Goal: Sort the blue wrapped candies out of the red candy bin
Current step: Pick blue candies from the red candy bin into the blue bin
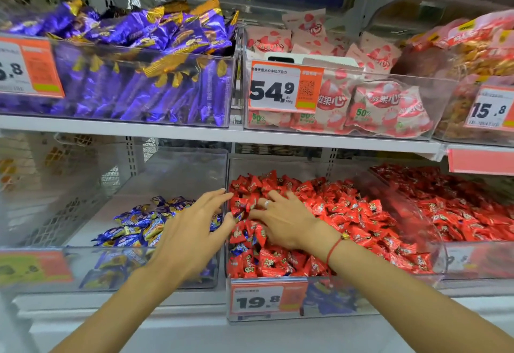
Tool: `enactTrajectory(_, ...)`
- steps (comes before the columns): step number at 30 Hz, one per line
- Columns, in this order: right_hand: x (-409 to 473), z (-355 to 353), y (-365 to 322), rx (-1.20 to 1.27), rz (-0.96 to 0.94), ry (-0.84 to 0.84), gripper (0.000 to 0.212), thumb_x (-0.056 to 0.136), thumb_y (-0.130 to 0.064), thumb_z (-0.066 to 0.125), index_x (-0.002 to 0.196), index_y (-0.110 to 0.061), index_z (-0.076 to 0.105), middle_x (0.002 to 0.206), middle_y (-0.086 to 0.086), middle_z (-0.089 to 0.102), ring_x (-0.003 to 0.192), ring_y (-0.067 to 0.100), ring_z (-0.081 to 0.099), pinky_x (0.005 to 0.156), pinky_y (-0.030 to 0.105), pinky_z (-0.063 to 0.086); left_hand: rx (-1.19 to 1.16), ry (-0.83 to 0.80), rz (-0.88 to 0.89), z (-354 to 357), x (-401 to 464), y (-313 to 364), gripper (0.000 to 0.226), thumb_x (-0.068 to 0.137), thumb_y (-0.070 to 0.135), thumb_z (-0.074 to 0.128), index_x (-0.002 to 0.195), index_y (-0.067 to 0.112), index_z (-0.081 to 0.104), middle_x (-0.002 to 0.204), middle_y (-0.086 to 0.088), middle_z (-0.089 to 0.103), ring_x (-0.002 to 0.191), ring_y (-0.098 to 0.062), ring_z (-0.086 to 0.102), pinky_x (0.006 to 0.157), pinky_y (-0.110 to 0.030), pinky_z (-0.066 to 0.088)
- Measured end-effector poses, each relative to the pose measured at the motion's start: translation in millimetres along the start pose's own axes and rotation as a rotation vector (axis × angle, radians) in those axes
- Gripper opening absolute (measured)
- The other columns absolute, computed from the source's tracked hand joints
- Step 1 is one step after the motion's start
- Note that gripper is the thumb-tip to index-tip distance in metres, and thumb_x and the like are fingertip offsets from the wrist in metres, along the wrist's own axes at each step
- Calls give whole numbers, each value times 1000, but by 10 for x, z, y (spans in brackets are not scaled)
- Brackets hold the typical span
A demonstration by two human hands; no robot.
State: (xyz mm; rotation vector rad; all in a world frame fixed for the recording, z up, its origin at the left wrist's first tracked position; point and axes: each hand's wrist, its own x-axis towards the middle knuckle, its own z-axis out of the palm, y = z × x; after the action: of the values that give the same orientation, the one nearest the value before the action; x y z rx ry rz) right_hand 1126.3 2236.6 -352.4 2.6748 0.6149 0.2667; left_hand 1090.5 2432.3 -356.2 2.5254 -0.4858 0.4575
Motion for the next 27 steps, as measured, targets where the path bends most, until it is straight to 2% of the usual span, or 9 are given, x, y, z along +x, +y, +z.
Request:
enactTrajectory(5,-196,67,257,-41,79,-26,36,103,-37,32,138,-30,40,143,5,40,131,28,33,104,47,29,-10,-5,11,-25,-4,6,43,98,44,40,141,40,41,149,27,31,78,-1,48,70,-23,35)
enactTrajectory(7,-272,59,344,-42,96,-21,35,103,-37,33,136,-31,40,144,4,39,130,27,34,104,46,30,-2,-7,24,-29,-1,-10,44,98,48,38,141,41,41,149,27,31,83,-3,55,72,-24,39)
enactTrajectory(9,-353,29,437,-31,117,-18,34,103,-37,33,136,-32,39,145,2,36,130,25,34,104,43,30,-22,-2,45,-26,0,-38,47,96,55,32,140,41,43,148,28,33,100,-7,60,78,-26,42)
enactTrajectory(11,-441,-13,526,-3,132,-19,34,103,-37,33,136,-35,40,145,-1,34,129,23,35,104,40,30,-96,19,47,-31,8,-64,51,93,58,25,135,41,49,143,30,39,115,-2,54,81,-24,40)
enactTrajectory(14,-576,-69,637,65,162,-48,35,101,-39,35,136,-44,41,148,-7,33,133,19,33,109,38,27,-136,37,38,-37,34,-93,42,97,52,31,134,42,49,136,30,45,107,8,48,80,-23,42)
enactTrajectory(17,-676,-167,685,165,191,-95,37,98,-38,44,133,-49,47,151,-10,32,140,16,27,114,39,23,-151,44,20,-47,68,-109,38,97,49,39,134,42,49,132,28,51,110,4,53,84,-26,45)
enactTrajectory(20,-658,-316,599,248,169,24,27,93,-37,54,119,-43,62,139,-10,49,133,14,37,110,37,30,-154,28,27,-75,84,-94,35,97,47,42,130,39,54,133,26,51,112,2,54,88,-27,46)
enactTrajectory(23,-411,-384,266,454,8,212,16,91,-30,60,102,-33,72,112,-11,65,110,10,52,98,37,41,-134,22,27,-101,88,-78,35,98,46,42,129,38,55,134,25,51,111,2,54,86,-26,46)
enactTrajectory(27,-96,-128,-158,481,-145,-145,36,88,-32,65,122,-22,64,115,3,66,112,22,55,92,36,45,-114,18,19,-121,94,-51,33,98,46,43,128,39,55,133,26,51,109,5,53,84,-25,45)
